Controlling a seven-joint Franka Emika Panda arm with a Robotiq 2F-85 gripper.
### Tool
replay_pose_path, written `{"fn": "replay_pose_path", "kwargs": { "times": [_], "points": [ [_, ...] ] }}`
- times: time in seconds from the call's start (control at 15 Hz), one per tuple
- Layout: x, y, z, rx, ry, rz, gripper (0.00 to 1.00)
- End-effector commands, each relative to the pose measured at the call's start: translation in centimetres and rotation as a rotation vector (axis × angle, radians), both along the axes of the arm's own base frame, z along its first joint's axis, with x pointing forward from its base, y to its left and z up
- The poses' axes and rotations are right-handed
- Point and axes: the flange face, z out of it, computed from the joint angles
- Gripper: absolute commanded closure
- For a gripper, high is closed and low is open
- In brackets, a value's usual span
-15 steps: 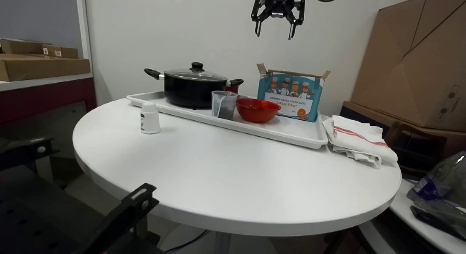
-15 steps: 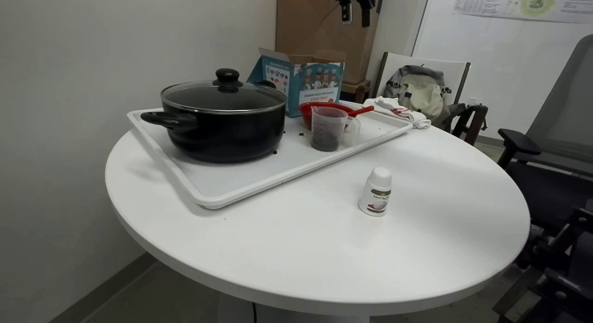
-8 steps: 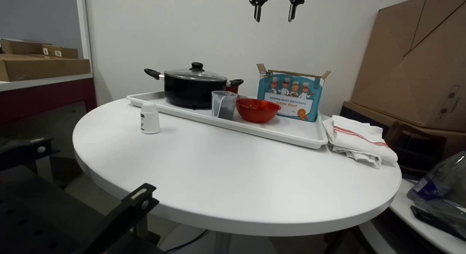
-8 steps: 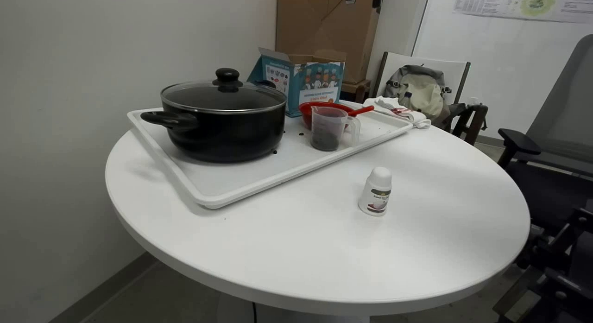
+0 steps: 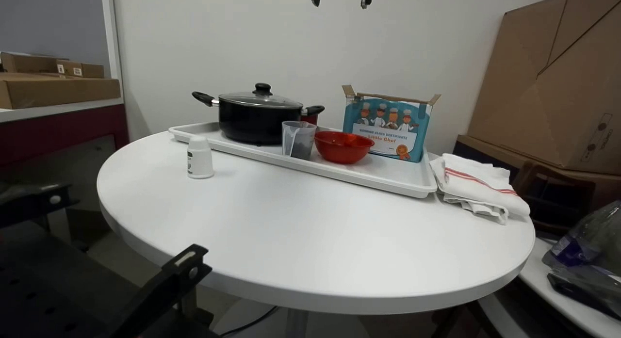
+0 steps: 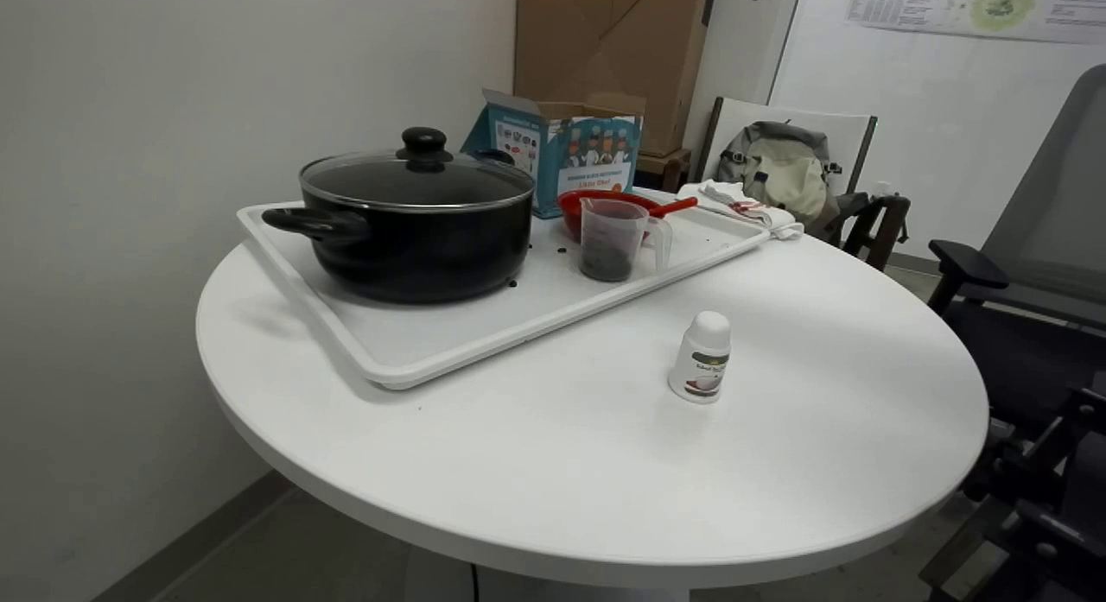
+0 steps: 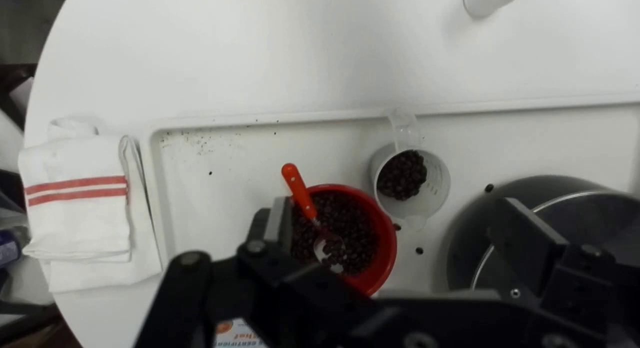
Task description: Use the spoon to scoop some of the contents of the red bowl and put them in the colourless container
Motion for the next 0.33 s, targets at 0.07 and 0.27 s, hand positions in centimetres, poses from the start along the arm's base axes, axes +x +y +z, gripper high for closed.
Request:
{"fn": "replay_pose_path", "kwargs": {
  "times": [0.07, 0.27],
  "points": [
    [-2.5, 0.8, -0.2, 0.008, 0.028, 0.038, 0.00],
    [-4.4, 1.4, -0.2, 0.011, 0.039, 0.056, 0.00]
  ]
}}
